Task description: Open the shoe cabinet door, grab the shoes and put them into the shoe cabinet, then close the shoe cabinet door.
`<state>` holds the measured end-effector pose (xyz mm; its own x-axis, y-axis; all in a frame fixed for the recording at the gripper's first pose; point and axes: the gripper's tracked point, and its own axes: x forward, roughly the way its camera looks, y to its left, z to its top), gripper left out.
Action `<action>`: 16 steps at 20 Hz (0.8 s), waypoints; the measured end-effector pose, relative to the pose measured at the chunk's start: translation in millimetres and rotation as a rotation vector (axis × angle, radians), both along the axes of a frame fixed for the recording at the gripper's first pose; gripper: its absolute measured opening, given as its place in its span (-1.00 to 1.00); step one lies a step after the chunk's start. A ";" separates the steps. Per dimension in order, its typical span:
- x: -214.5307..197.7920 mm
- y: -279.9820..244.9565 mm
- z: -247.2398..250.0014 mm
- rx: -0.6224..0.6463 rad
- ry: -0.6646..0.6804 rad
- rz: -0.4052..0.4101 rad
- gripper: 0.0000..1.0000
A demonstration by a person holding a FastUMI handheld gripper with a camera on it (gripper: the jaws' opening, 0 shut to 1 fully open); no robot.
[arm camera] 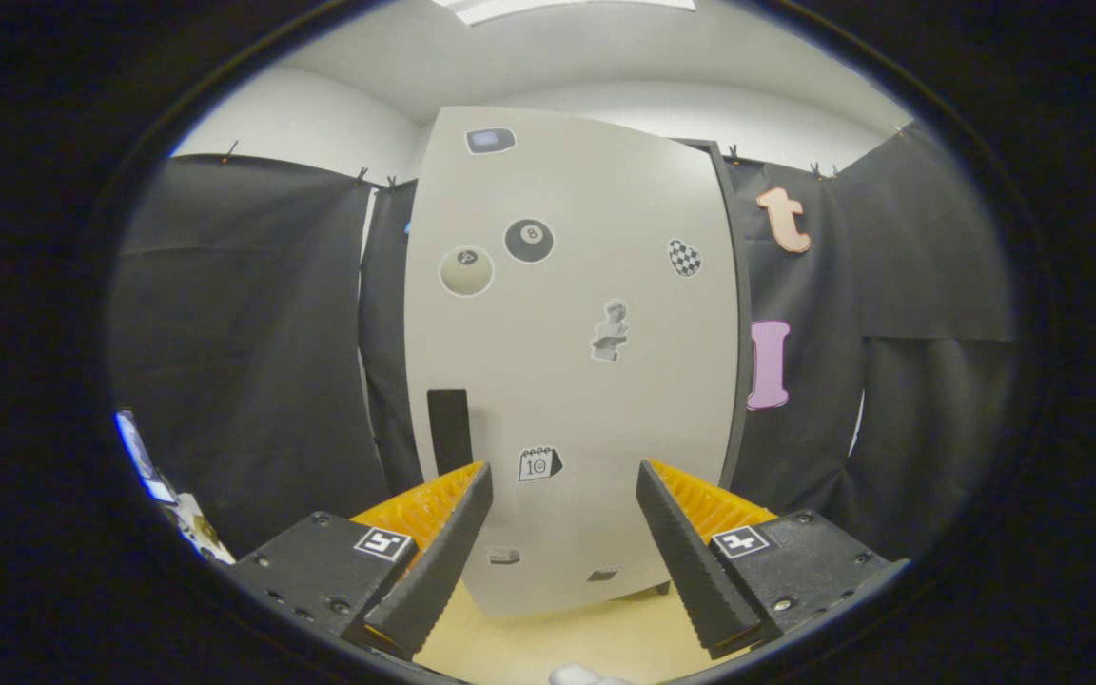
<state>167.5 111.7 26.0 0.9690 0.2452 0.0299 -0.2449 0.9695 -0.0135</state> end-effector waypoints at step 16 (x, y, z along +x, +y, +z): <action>-95.5 -57.3 -17.4 0.026 0.035 -0.099 0.99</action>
